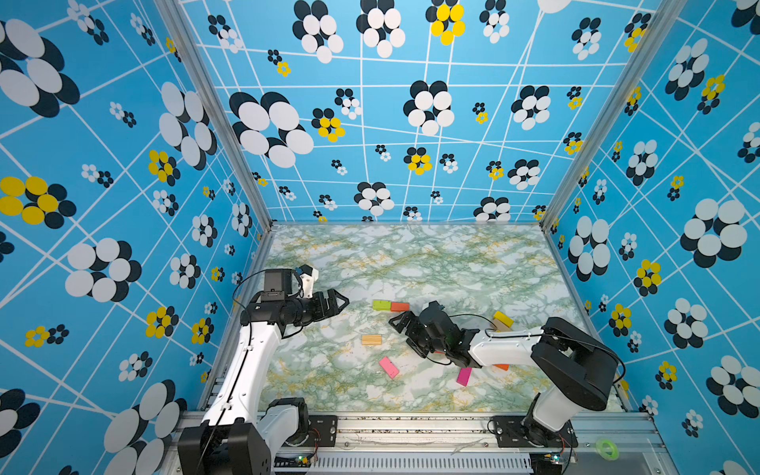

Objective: Assemble the number 7 with building blocks
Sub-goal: Assemble the building block at the center of the board.

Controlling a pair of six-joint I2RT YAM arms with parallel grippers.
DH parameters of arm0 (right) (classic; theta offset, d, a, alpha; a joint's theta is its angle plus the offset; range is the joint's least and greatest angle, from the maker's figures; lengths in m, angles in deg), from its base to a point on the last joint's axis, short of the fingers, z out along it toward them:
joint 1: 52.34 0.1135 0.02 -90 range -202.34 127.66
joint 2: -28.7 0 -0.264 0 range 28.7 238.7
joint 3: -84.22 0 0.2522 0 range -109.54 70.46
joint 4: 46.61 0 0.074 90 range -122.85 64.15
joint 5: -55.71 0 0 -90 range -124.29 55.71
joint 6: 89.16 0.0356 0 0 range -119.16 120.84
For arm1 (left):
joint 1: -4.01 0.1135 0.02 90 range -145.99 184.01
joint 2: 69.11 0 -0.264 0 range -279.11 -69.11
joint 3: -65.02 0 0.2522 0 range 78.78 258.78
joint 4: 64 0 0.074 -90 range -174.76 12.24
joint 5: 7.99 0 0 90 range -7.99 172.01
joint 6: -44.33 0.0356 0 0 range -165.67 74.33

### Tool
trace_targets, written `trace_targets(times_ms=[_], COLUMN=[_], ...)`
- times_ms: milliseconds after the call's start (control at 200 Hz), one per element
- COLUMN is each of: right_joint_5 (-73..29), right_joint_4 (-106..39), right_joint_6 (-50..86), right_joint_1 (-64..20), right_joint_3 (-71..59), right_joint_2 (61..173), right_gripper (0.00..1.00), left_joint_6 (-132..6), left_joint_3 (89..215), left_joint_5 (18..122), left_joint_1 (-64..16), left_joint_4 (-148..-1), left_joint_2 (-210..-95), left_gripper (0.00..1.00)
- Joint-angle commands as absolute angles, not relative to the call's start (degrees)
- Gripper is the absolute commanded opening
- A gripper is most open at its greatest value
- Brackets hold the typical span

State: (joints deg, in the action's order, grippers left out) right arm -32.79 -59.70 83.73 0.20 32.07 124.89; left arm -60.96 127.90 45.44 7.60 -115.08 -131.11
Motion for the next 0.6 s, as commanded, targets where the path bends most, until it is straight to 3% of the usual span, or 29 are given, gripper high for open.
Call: trace_targets(times_ms=[0, 595], right_joint_5=[-36.06, -38.07], right_joint_4=[-62.66, -65.05], right_joint_6=[86.20, 86.69], right_joint_1=[0.46, -0.54], right_joint_3=[34.05, 34.23], right_joint_2=[126.43, 128.98], right_gripper=[0.99, 0.99], left_joint_6=[-59.63, -59.40], left_joint_3=[127.47, 127.56], left_joint_5=[45.58, 45.85], left_joint_1=[7.08, 6.73], left_joint_4=[-115.11, -115.20], left_joint_2=[-129.75, -129.76], left_gripper=[0.99, 0.99])
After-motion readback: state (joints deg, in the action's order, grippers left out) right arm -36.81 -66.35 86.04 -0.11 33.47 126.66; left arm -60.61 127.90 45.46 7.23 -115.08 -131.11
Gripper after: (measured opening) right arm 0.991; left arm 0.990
